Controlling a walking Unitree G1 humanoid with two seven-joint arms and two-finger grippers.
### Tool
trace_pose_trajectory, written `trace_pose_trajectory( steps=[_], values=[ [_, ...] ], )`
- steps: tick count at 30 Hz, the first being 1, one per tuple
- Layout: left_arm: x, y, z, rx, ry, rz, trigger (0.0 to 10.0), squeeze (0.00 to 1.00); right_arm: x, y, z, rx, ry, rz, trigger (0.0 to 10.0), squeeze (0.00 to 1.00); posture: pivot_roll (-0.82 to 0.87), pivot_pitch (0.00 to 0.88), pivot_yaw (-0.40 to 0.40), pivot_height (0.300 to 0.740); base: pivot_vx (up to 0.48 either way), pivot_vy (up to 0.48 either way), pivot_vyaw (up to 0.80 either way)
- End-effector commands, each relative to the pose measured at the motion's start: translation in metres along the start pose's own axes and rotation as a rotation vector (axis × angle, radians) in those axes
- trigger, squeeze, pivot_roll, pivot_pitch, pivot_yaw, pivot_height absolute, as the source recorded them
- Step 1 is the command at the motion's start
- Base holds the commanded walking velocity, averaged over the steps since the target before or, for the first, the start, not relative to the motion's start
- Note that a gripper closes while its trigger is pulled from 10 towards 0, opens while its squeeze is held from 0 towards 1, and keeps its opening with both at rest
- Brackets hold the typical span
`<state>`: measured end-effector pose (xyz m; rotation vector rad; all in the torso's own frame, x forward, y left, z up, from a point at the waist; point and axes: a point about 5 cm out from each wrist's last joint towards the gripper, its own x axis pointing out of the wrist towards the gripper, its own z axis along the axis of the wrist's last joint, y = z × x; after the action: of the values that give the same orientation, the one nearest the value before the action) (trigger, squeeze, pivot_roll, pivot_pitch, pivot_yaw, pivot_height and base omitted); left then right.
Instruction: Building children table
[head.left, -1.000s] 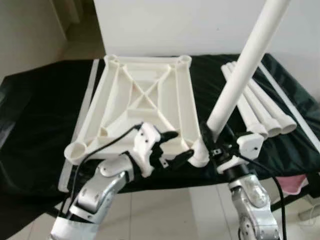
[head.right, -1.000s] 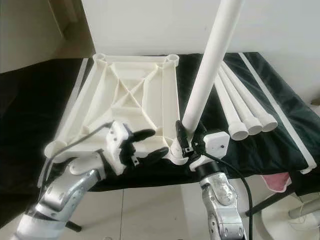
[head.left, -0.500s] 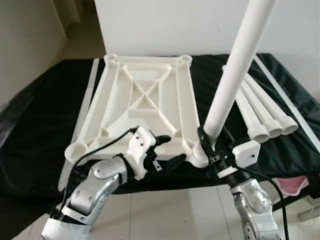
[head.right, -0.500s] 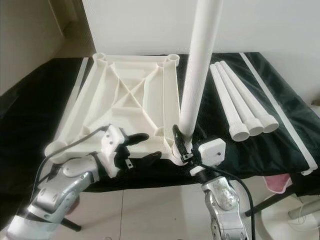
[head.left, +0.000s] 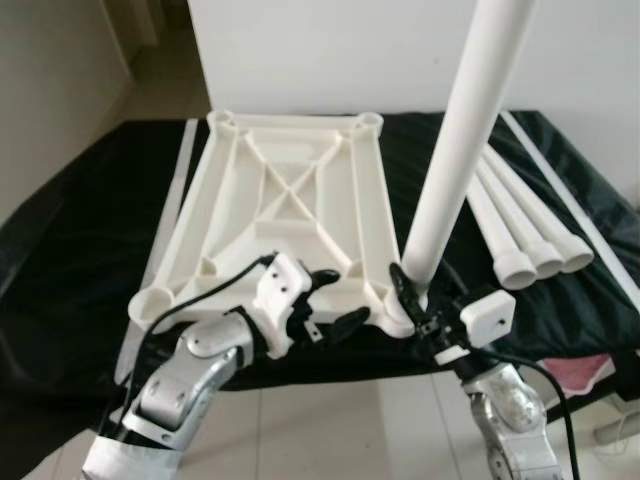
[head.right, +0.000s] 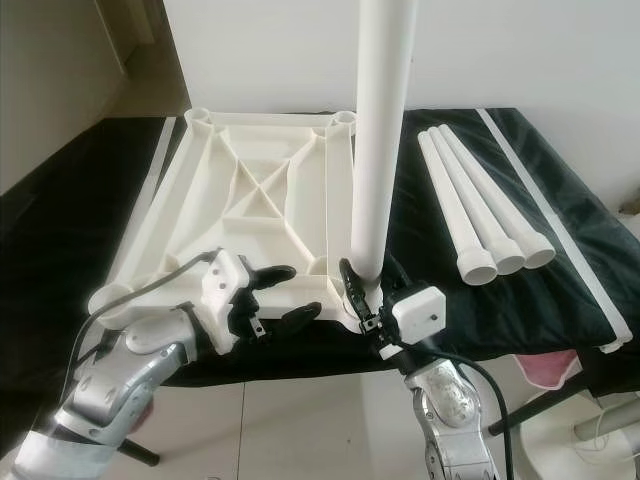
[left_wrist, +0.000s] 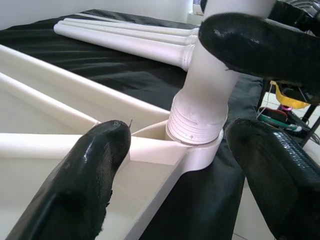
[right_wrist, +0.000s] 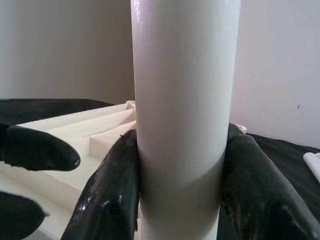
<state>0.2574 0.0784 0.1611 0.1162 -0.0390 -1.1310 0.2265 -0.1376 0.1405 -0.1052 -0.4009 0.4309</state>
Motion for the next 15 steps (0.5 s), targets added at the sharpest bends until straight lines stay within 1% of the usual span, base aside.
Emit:
trace_pose_trajectory(
  steps=[1,2,4,9,11,15],
  values=[
    [0.0,-0.002,0.002,0.014,-0.003,-0.035,10.0,0.0,-0.018,0.008,-0.029,0.1,0.158,-0.006,10.0,0.0,-0.04,0.057,0.007,0.74,0.0,0.0,0.0],
    [0.0,-0.002,0.001,0.019,-0.002,-0.034,10.0,0.0,-0.021,0.005,-0.031,0.149,0.156,-0.046,10.0,0.0,-0.04,0.054,0.007,0.74,0.0,0.0,0.0],
    [0.0,-0.001,0.001,0.023,0.001,-0.031,10.0,0.0,-0.023,0.002,-0.034,0.206,0.162,-0.107,10.0,0.0,-0.04,0.051,0.007,0.74,0.0,0.0,0.0],
    [0.001,0.001,0.002,0.026,0.002,-0.029,10.0,0.0,-0.021,-0.002,-0.035,0.252,0.154,-0.147,10.0,0.0,-0.04,0.043,0.008,0.74,0.0,0.0,0.0],
    [0.002,0.001,0.002,0.03,0.001,-0.029,10.0,0.0,-0.017,-0.003,-0.034,0.24,0.149,-0.13,10.0,0.0,-0.04,0.037,0.007,0.74,0.0,0.0,0.0],
    [0.002,0.001,0.002,0.031,-0.001,-0.03,10.0,0.0,-0.011,-0.004,-0.033,0.182,0.16,-0.082,10.0,0.0,-0.04,0.031,0.006,0.74,0.0,0.0,0.0]
  ],
)
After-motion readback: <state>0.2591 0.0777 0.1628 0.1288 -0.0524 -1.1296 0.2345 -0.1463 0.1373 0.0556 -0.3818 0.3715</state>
